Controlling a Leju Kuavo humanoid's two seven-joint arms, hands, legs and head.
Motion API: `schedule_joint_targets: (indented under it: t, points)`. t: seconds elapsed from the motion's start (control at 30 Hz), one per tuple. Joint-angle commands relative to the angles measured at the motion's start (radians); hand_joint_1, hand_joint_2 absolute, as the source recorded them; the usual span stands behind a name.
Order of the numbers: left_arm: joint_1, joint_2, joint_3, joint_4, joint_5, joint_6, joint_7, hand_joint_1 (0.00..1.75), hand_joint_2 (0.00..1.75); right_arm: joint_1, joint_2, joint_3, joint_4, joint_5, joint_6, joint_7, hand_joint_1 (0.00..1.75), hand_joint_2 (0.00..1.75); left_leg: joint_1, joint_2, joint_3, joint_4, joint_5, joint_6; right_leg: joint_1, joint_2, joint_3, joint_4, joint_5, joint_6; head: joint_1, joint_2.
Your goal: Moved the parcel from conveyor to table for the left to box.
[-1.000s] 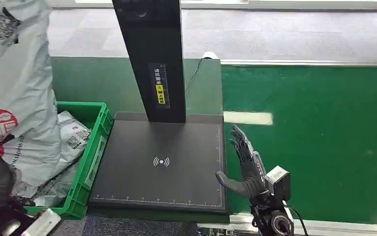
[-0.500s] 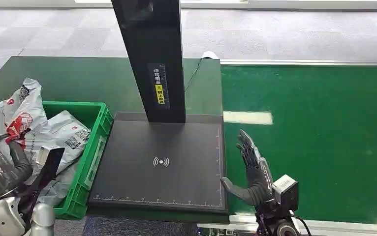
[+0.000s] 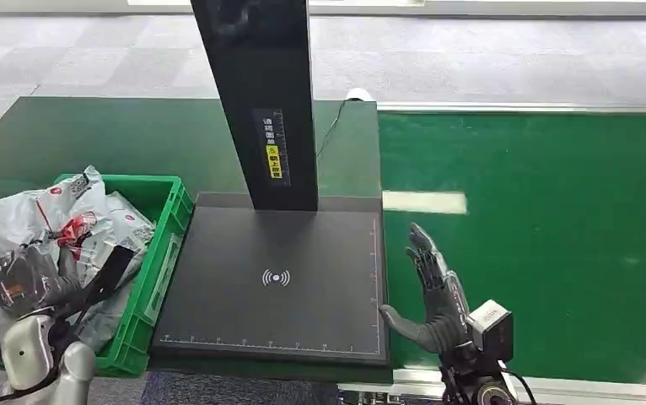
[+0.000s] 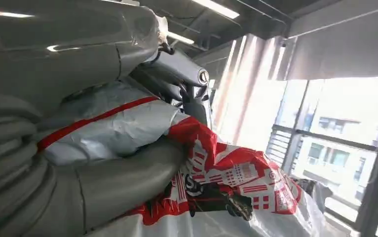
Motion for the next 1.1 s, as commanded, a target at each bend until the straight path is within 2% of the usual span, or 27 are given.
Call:
schedule_joint_targets:
  t: [0.03, 0.13, 0.23, 0.3, 0.33, 0.37, 0.5, 0.53, 0.6, 0.63, 0.67, 0.73, 0.77, 0.83, 0.87, 1.03, 1.07, 1.1]
  points:
    - [-0.013, 0.052, -0.143, 0.107, 0.033, -0.074, -0.098, 1.75, 1.75, -0.029, -0.007, -0.025, 0.044, -0.006, 0.015, 0.001, 0.00, 1.75, 0.001, -0.003, -0.001, -0.001, 0.001, 0.000, 0.001, -0.001, 0.001, -0.002, 0.001, -0.001, 0.000, 0.000]
    - [-0.007, 0.083, -0.206, 0.155, 0.029, -0.221, -0.154, 1.75, 1.75, -0.034, -0.015, -0.025, 0.058, -0.006, 0.022, -0.001, 0.00, 1.75, 0.001, -0.002, 0.000, -0.001, 0.001, 0.000, 0.001, 0.000, 0.001, -0.002, 0.001, 0.000, 0.000, 0.000]
    - [-0.011, 0.096, -0.233, 0.189, 0.061, -0.228, -0.190, 1.75, 1.75, -0.037, -0.021, -0.024, 0.064, -0.006, 0.028, -0.003, 0.00, 1.75, 0.001, -0.002, 0.000, -0.002, 0.001, 0.000, 0.001, 0.000, 0.002, -0.003, 0.001, -0.001, 0.000, 0.000]
    - [-0.012, 0.100, -0.246, 0.192, 0.097, -0.222, -0.212, 1.68, 1.75, -0.037, -0.023, -0.024, 0.064, -0.007, 0.032, -0.004, 0.00, 1.75, 0.001, -0.003, 0.000, -0.002, 0.002, 0.000, 0.001, -0.001, 0.002, -0.003, 0.001, -0.001, 0.000, 0.000]
    - [-0.013, 0.102, -0.252, 0.189, 0.100, -0.208, -0.215, 0.98, 1.75, -0.036, -0.024, -0.024, 0.062, -0.008, 0.034, -0.004, 0.00, 1.75, 0.000, -0.003, 0.001, -0.002, 0.001, 0.000, 0.000, -0.001, 0.002, -0.002, 0.001, -0.001, 0.000, 0.000]
    - [-0.014, 0.100, -0.253, 0.186, 0.110, -0.183, -0.213, 0.00, 1.75, -0.035, -0.023, -0.025, 0.059, -0.009, 0.035, -0.005, 0.00, 1.75, 0.001, -0.003, 0.001, -0.002, 0.001, 0.000, 0.001, -0.002, 0.003, -0.002, 0.001, -0.001, 0.000, 0.000]
    - [-0.030, 0.092, -0.247, 0.162, 0.071, -0.086, -0.150, 0.00, 1.75, -0.024, -0.018, -0.025, 0.042, -0.009, 0.031, -0.003, 0.00, 1.75, 0.001, -0.004, 0.000, 0.000, 0.001, 0.000, 0.001, -0.003, 0.002, -0.002, 0.001, -0.001, 0.000, 0.000]
    - [-0.032, 0.084, -0.233, 0.153, 0.069, -0.052, -0.128, 0.00, 0.00, -0.022, -0.016, -0.026, 0.038, -0.009, 0.029, -0.001, 0.00, 1.75, 0.001, -0.005, -0.001, 0.000, 0.002, 0.000, 0.001, -0.003, 0.002, -0.002, 0.002, -0.001, 0.000, 0.000]
    - [-0.042, 0.050, -0.189, 0.120, 0.126, 0.164, -0.108, 0.00, 0.00, -0.012, -0.007, -0.025, 0.020, -0.007, 0.021, 0.006, 0.00, 1.75, 0.001, -0.004, -0.001, 0.000, 0.001, 0.000, 0.001, -0.002, 0.002, -0.002, 0.001, -0.001, 0.000, 0.000]
    - [-0.043, 0.054, -0.187, 0.118, 0.126, 0.163, -0.108, 0.00, 0.00, -0.011, -0.005, -0.025, 0.019, -0.007, 0.021, 0.007, 0.00, 1.75, 0.002, -0.005, -0.002, 0.001, 0.001, 0.000, 0.002, -0.002, 0.001, -0.002, 0.002, -0.001, 0.000, 0.000]
    - [-0.036, 0.046, -0.179, 0.087, 0.147, 0.230, -0.121, 0.00, 0.00, -0.006, -0.004, -0.020, 0.010, -0.007, 0.016, 0.012, 0.00, 1.75, 0.001, -0.005, -0.001, 0.001, 0.001, 0.000, 0.001, -0.003, 0.002, -0.001, 0.000, 0.000, 0.000, 0.000]
    - [-0.024, 0.047, -0.178, 0.063, 0.145, 0.232, -0.120, 0.00, 0.00, -0.005, -0.003, -0.018, 0.008, -0.007, 0.014, 0.014, 0.00, 1.75, 0.001, -0.004, -0.001, 0.001, 0.000, 0.000, 0.001, -0.002, 0.001, 0.000, 0.000, 0.000, 0.000, 0.000]
    - [-0.018, 0.023, -0.156, 0.011, 0.205, 0.283, -0.170, 0.00, 0.00, -0.007, -0.005, -0.013, 0.010, -0.008, 0.009, 0.016, 0.00, 1.75, 0.001, -0.005, -0.001, 0.000, 0.001, 0.000, 0.001, -0.002, 0.002, -0.001, 0.000, -0.001, 0.000, 0.000]
    - [-0.007, -0.080, -0.036, -0.135, 0.260, 0.283, -0.361, 0.00, 0.00, -0.011, -0.007, -0.005, 0.018, -0.010, 0.005, 0.017, 0.00, 1.75, 0.002, -0.003, -0.002, 0.001, 0.000, 0.000, 0.002, -0.001, 0.000, -0.001, 0.001, -0.001, 0.000, 0.000]
    - [-0.017, -0.214, 0.103, -0.231, 0.367, 0.283, -0.617, 0.00, 0.00, -0.020, -0.009, 0.005, 0.033, -0.012, -0.002, 0.017, 0.00, 1.75, 0.002, -0.003, -0.003, 0.002, 0.000, 0.000, 0.002, 0.000, 0.000, -0.001, 0.001, -0.001, 0.000, 0.000]
    - [-0.017, -0.214, 0.103, -0.231, 0.367, 0.283, -0.617, 0.00, 0.00, -0.020, -0.009, 0.005, 0.033, -0.012, -0.002, 0.017, 0.00, 1.75, 0.001, -0.002, -0.002, 0.000, 0.000, 0.001, 0.001, 0.000, 0.001, -0.002, 0.001, 0.000, 0.000, 0.000]
    - [-0.023, -0.248, 0.140, -0.284, 0.376, 0.283, -0.682, 0.00, 0.00, -0.025, -0.011, 0.010, 0.040, -0.012, -0.003, 0.016, 0.00, 1.75, 0.000, -0.001, -0.001, 0.000, 0.000, 0.000, 0.000, 0.001, 0.000, -0.001, 0.001, 0.000, 0.000, 0.000]
    - [-0.013, -0.253, 0.127, -0.334, 0.414, 0.283, -0.682, 0.00, 0.00, -0.028, -0.013, 0.014, 0.045, -0.014, -0.008, 0.015, 0.00, 1.75, 0.001, 0.000, -0.002, 0.001, 0.000, 0.000, 0.001, 0.001, 0.000, -0.001, 0.001, -0.001, 0.000, 0.000]
